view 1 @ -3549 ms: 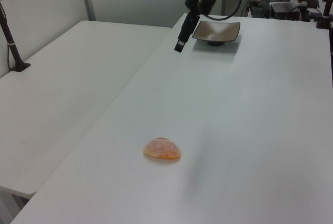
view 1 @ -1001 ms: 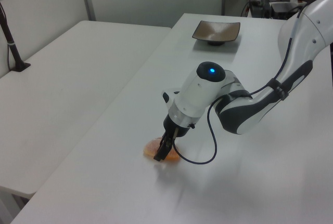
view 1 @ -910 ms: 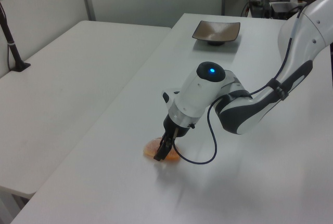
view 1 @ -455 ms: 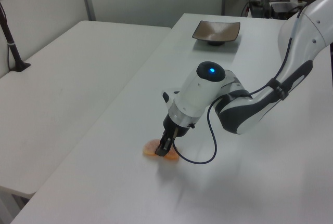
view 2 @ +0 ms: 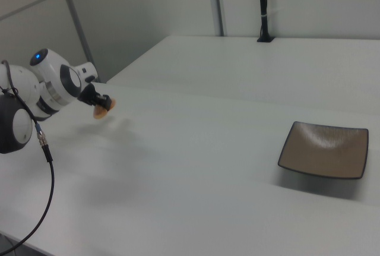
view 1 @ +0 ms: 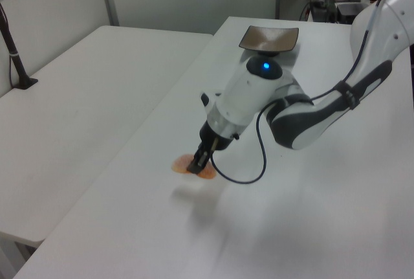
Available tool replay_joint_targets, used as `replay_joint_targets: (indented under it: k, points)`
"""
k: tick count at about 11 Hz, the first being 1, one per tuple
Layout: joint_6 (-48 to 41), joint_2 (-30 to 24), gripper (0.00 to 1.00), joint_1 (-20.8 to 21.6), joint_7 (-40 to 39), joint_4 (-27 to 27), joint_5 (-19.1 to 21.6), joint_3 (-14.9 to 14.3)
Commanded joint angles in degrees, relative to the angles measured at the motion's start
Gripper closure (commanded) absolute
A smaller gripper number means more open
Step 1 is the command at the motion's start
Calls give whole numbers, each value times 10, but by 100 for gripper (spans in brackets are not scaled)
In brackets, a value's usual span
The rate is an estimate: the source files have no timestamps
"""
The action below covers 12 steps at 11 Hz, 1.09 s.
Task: Bread is placed on a ceramic plate
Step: 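Lift the gripped bread roll up off the table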
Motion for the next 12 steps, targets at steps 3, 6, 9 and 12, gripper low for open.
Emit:
replay_joint_targets:
  k: [3, 6, 9, 12]
  points:
    - [-86, -153, 80, -19, 2, -76, 74, -2]
    - [-167, -224, 80, -42, -52, -87, 141, -2]
    - [-239, -300, 80, -97, -206, -106, 240, -3]
    - [-283, -346, 80, -174, -332, -130, 284, -3]
